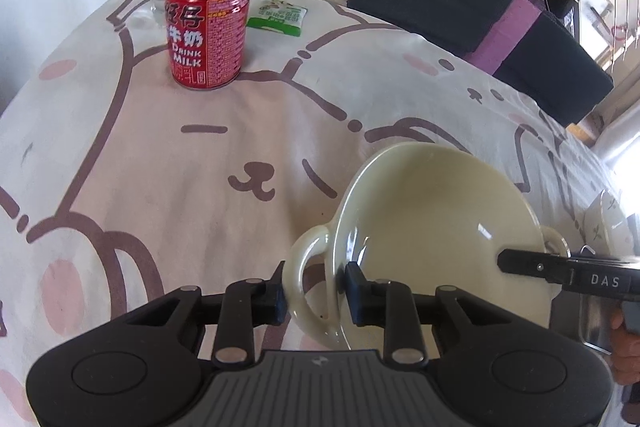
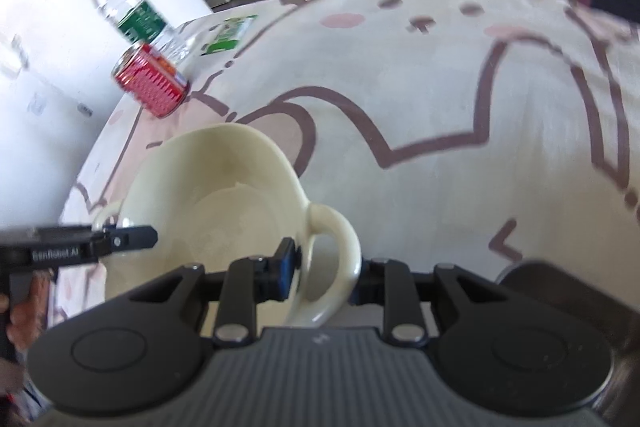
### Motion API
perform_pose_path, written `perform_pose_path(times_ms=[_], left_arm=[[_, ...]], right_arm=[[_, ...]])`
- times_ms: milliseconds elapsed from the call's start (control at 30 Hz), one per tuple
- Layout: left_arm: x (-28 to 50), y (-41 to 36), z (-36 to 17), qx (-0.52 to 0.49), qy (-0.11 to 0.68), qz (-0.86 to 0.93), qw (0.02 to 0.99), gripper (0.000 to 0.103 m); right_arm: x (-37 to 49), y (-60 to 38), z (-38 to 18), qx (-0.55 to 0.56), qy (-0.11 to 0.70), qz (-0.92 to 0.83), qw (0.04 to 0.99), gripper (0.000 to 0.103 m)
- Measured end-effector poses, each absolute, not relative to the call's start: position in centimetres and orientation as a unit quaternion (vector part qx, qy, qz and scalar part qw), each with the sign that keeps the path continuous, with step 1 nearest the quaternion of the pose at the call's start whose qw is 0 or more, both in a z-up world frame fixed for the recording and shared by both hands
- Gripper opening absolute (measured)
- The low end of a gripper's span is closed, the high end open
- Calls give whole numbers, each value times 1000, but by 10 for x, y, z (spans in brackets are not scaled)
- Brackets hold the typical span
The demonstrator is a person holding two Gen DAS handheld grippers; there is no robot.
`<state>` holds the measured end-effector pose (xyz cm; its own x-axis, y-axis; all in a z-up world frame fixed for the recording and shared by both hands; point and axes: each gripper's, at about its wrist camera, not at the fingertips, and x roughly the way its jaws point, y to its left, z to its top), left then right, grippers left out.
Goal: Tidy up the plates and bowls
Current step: 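Carry the cream bowl with both tools toward the steel trays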
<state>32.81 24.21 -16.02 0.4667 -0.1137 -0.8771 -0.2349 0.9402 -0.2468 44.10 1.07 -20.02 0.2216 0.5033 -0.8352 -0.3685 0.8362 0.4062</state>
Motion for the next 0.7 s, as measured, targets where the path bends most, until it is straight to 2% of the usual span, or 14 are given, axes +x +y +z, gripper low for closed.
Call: perform_pose_path(times_ms=[333, 700], left_arm=[[319, 251, -152, -185, 513, 21, 838, 25], [316, 247, -149, -165, 510, 24, 844, 25]], right_arm=[[441, 1, -190, 61, 552, 289, 780, 29], [436, 4, -188, 35, 537, 296, 789, 30]])
